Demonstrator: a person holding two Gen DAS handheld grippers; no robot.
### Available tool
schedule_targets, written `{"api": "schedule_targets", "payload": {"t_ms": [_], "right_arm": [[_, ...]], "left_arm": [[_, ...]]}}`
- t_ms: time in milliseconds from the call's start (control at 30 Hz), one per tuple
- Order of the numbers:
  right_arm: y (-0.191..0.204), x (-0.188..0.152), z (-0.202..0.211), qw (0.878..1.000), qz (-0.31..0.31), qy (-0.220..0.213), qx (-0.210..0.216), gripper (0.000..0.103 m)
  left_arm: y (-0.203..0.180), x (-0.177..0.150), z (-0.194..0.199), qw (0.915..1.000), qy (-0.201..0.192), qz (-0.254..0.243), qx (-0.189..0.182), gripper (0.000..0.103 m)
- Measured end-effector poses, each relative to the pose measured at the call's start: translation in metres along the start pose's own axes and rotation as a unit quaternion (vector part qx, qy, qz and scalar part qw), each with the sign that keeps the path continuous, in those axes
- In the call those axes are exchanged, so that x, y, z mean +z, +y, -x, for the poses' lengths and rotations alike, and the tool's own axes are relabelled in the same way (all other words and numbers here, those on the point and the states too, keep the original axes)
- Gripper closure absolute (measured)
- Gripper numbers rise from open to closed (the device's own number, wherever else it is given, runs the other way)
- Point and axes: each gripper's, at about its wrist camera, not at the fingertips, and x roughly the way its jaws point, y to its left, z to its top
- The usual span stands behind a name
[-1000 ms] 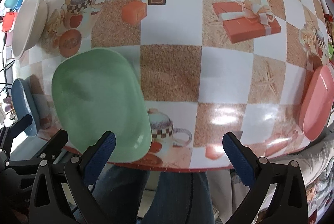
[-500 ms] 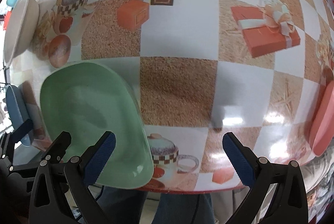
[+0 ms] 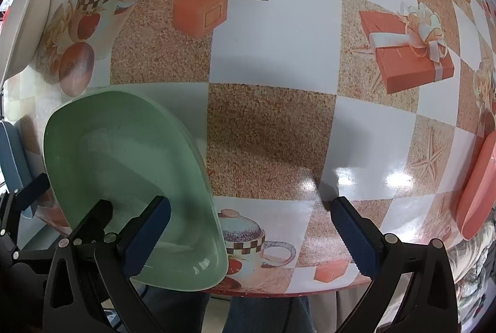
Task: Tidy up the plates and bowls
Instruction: 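Close the right gripper on the green square plate's rim, then lift the green plate and lower it onto the blue plate, then open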
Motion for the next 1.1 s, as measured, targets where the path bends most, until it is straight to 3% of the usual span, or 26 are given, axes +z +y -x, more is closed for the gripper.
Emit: {"api": "schedule_targets", "payload": {"t_ms": [100, 267, 333, 600, 667, 700, 733, 767, 933, 1100], "right_arm": [[-0.010, 0.003, 0.000, 1.000, -0.018, -0.008, 0.004, 0.000], [-0.005, 0.001, 0.002, 1.000, 0.005, -0.010, -0.011, 0.002], [-0.009, -0.009, 0.006, 1.000, 0.012, -0.015, -0.012, 0.011], [-0.007, -0.029, 0.016, 0.999, 0.028, -0.035, 0.014, 0.063], [-0.004, -0.033, 0.019, 0.999, 0.025, -0.031, 0.037, 0.083], [-0.002, -0.035, 0.018, 0.998, 0.024, -0.026, 0.044, 0.086], [0.001, -0.037, 0.018, 0.998, 0.026, -0.024, 0.045, 0.086], [0.005, -0.039, 0.018, 0.999, 0.030, -0.026, 0.036, 0.086], [0.016, -0.046, 0.017, 0.999, 0.020, -0.017, 0.043, 0.086], [0.047, -0.046, 0.013, 0.998, 0.041, -0.010, 0.041, 0.086]], "left_arm": [[-0.004, 0.002, -0.002, 1.0000, -0.004, -0.009, 0.001, 0.000], [-0.008, 0.004, -0.007, 1.0000, 0.000, -0.008, 0.000, 0.000], [-0.025, -0.004, 0.002, 1.0000, 0.006, -0.006, 0.002, 0.003], [-0.040, -0.013, 0.005, 0.9997, -0.005, -0.024, -0.005, 0.025], [-0.045, -0.015, 0.008, 0.9995, -0.010, -0.030, -0.008, 0.041], [-0.047, -0.018, 0.011, 0.9993, -0.012, -0.035, -0.011, 0.046], [-0.049, -0.019, 0.012, 0.9989, -0.015, -0.041, -0.016, 0.059], [-0.050, -0.021, 0.013, 0.9988, -0.014, -0.045, -0.016, 0.062], [-0.040, -0.023, 0.012, 0.9992, -0.006, -0.030, -0.025, 0.070], [-0.023, -0.027, 0.010, 0.9996, -0.008, -0.024, -0.011, 0.070]]}}
